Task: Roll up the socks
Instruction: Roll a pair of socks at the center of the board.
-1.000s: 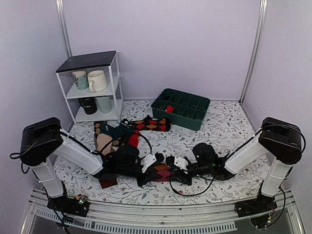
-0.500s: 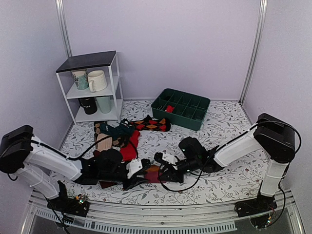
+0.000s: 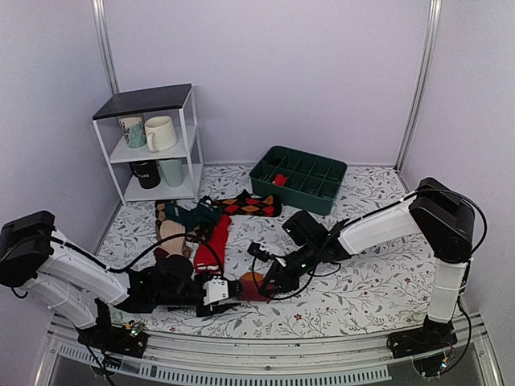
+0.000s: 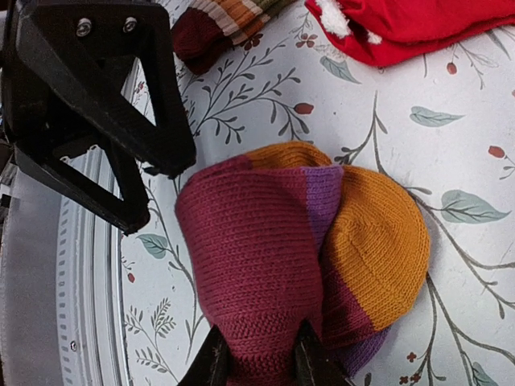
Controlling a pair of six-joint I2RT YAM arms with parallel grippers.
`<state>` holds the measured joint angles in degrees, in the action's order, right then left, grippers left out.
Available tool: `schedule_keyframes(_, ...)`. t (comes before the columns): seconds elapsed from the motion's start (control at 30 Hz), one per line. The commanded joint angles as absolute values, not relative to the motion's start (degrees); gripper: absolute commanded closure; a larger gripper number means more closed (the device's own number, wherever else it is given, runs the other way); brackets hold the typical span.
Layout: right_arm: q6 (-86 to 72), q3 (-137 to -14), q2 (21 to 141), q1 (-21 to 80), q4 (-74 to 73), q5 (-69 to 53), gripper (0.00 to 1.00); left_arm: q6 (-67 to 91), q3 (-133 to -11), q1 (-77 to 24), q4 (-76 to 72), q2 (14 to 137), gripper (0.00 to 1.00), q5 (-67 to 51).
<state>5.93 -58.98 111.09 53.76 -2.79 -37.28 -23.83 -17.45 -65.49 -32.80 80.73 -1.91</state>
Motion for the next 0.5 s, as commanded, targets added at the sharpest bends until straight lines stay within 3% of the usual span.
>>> schedule_keyframes(0.0, 4.0, -58.0, 117.2, 53.9, -19.0, -35.1, 0.86, -30.4, -19.5, -66.1, -37.9, 84.0, 0.52, -0.3)
schedule_keyframes(0.2, 4.5, -59.1, 117.6, 53.6, -20.6, -35.8, 0.87, -33.6, -20.6, -66.0, -41.0, 88.5, 0.51, 2.4)
schedule_keyframes(0.27, 4.7, -59.4, 117.9, 53.5, -21.1, -36.0, 0.86, -33.8, -20.5, -66.0, -42.4, 88.6, 0.45, 2.5)
schedule_keyframes(0.47, 5.0, -60.0, 118.5, 53.3, -21.4, -36.6, 0.87, -34.0, -21.8, -66.2, -41.0, 93.0, 0.46, 2.8)
